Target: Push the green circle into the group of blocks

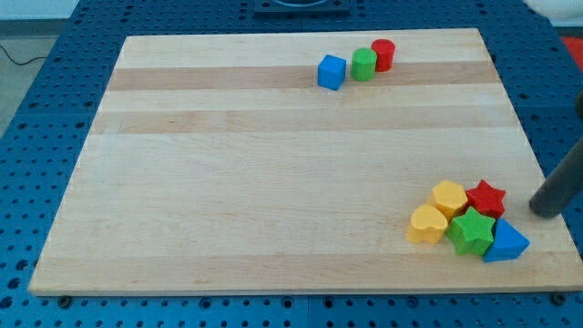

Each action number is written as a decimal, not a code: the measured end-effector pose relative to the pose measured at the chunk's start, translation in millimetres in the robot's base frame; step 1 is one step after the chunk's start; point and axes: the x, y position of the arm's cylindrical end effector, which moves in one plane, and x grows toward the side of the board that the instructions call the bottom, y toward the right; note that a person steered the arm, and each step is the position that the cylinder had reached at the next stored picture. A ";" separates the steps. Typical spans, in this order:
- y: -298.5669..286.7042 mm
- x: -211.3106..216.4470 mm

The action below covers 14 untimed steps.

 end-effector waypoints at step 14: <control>-202.3 -247.6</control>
